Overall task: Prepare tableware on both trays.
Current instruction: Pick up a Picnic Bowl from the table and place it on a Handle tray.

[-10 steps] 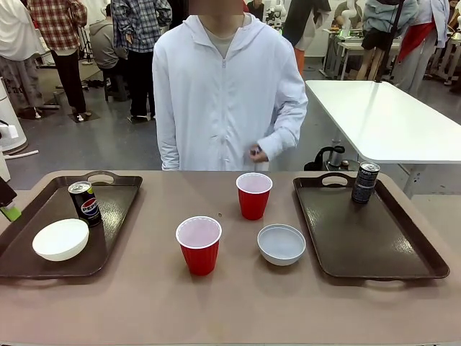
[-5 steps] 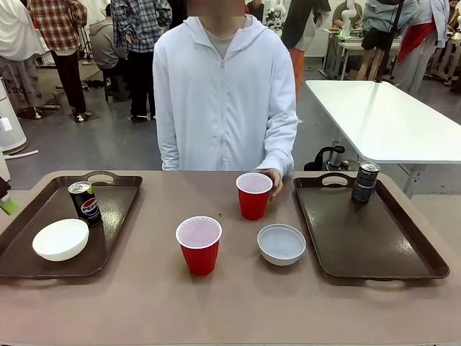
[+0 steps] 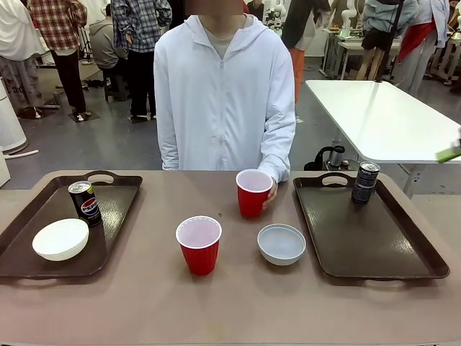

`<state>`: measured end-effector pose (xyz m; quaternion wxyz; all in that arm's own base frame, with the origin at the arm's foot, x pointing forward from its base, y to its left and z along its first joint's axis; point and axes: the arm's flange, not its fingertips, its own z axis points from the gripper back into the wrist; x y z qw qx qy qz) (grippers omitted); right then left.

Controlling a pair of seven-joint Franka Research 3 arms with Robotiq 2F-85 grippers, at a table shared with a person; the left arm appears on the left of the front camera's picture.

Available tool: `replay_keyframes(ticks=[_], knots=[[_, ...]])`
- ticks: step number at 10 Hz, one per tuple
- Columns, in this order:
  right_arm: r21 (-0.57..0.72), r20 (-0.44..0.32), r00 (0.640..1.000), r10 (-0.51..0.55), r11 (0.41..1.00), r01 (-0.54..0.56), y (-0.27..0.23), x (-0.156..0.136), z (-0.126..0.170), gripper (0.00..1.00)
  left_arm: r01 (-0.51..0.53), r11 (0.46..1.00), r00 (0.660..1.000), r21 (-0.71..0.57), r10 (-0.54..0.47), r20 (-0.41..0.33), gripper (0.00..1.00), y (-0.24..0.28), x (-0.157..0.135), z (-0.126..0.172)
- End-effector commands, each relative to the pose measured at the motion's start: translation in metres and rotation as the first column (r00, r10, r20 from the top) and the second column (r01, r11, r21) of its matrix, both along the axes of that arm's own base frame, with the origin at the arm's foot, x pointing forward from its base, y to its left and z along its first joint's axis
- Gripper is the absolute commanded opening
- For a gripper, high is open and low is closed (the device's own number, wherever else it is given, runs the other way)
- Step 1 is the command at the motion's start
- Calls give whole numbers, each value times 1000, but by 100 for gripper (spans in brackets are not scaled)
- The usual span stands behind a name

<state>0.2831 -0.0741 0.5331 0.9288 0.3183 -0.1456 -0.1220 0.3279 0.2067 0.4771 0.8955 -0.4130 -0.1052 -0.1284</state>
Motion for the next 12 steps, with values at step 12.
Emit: replay_keyframes(ticks=[12], knots=[[-437, -156, 979, 128, 880, -184, 178, 12, -46, 100, -197, 969, 980, -148, 193, -42, 100, 108, 73, -47]])
